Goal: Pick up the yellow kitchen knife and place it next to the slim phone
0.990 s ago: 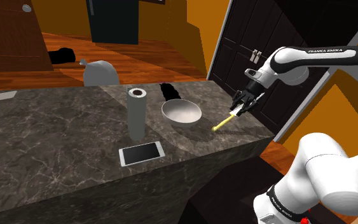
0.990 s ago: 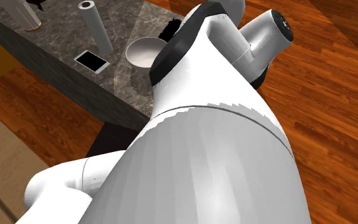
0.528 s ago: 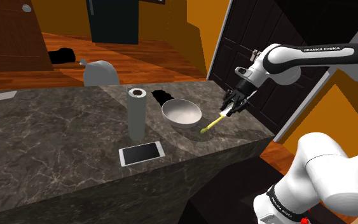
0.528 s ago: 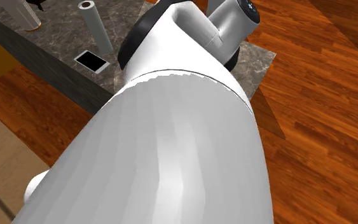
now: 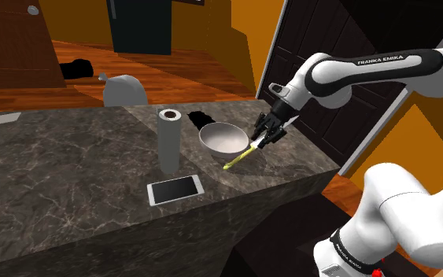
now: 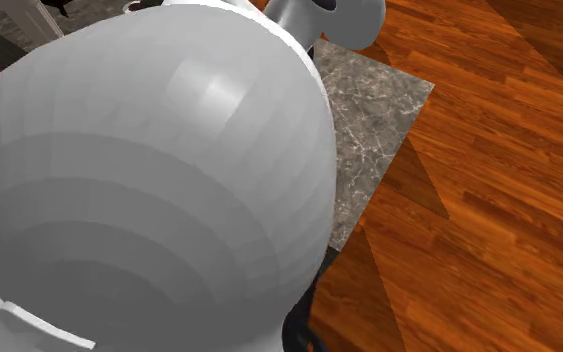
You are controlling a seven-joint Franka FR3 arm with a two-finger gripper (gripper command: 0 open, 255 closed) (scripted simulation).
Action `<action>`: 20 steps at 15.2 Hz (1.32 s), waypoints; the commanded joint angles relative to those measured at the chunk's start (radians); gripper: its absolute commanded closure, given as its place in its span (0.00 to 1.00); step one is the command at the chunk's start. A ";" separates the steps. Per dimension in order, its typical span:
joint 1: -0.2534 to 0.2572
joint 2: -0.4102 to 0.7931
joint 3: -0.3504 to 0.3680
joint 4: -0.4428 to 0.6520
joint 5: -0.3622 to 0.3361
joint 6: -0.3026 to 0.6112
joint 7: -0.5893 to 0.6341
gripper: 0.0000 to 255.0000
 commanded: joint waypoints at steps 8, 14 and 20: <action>0.228 0.163 0.070 0.059 0.174 0.158 0.107 1.00; 0.386 0.324 0.077 0.165 0.321 0.216 0.133 1.00; 0.504 0.519 0.083 0.320 0.492 0.218 0.131 1.00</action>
